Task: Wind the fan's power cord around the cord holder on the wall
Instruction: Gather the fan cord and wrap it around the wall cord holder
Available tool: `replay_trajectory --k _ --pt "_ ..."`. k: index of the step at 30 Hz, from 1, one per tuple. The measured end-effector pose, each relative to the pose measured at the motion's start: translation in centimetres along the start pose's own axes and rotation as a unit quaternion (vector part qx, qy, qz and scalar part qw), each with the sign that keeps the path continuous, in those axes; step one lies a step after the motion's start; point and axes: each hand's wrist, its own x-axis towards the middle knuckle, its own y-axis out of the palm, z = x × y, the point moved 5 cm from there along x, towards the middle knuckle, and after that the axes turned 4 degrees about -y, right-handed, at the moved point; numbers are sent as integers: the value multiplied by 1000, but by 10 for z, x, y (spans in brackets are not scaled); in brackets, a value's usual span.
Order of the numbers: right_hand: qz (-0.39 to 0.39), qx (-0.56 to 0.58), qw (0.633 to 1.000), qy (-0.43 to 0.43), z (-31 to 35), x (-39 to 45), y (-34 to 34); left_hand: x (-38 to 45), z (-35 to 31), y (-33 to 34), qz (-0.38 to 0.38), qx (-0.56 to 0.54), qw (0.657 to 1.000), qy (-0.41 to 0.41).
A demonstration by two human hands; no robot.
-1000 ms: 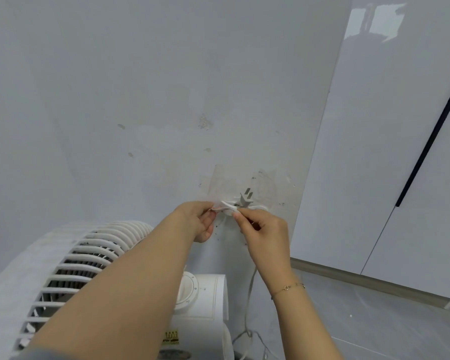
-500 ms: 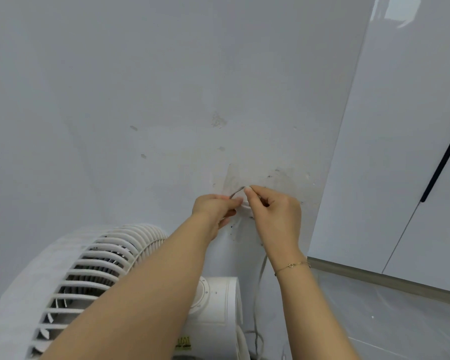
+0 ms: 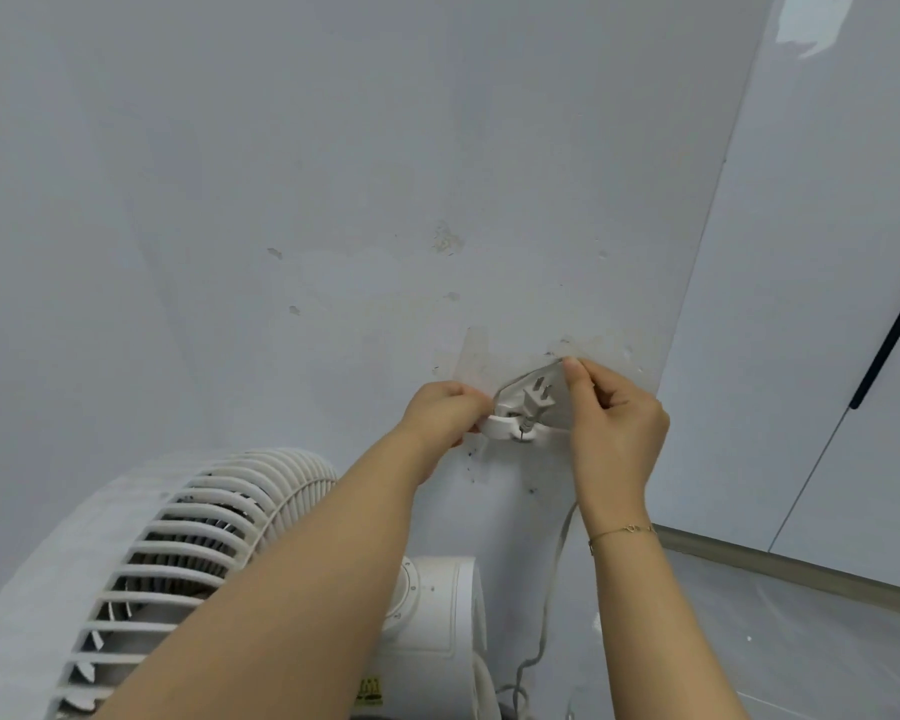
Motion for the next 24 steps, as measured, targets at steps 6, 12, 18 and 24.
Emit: replay_trajectory --k 6,12,18,24 --pt "-30 34 998 52 -9 -7 -23 0 -1 8 -1 134 986 98" --pt "-31 58 988 142 -39 -21 -38 1 -5 11 -7 148 978 149" --pt "-30 130 935 328 -74 -54 -38 5 -5 11 1 140 977 163" --pt "80 181 855 480 -102 -90 -5 8 -5 11 7 133 979 154"
